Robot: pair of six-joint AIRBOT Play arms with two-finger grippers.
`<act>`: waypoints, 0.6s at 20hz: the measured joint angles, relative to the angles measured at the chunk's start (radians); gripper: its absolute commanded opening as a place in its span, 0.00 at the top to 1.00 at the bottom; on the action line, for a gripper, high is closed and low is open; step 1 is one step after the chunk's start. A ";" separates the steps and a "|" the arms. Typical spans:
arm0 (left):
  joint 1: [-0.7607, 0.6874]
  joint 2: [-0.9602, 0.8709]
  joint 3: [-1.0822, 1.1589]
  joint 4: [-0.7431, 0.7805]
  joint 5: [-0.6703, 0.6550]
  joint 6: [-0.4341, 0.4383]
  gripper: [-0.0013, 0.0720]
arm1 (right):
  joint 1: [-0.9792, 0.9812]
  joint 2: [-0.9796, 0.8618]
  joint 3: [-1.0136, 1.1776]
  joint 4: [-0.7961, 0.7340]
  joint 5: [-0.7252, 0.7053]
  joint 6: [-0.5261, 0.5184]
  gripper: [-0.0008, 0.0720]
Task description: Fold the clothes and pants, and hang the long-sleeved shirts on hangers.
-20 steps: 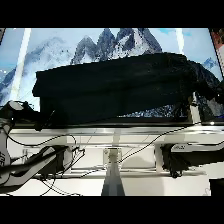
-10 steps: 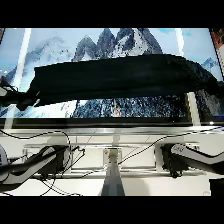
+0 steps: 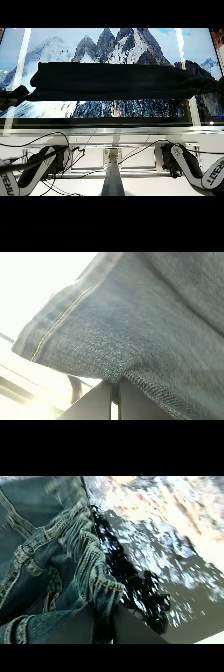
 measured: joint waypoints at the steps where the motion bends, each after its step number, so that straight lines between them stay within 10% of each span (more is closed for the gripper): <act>1: -0.001 0.020 0.001 0.017 0.032 0.002 0.95 | 0.000 0.020 0.000 -0.007 0.015 0.009 0.93; 12: -0.134 -0.325 0.174 0.023 0.343 0.006 0.96 | 0.063 -0.155 0.000 0.055 -0.194 0.084 0.93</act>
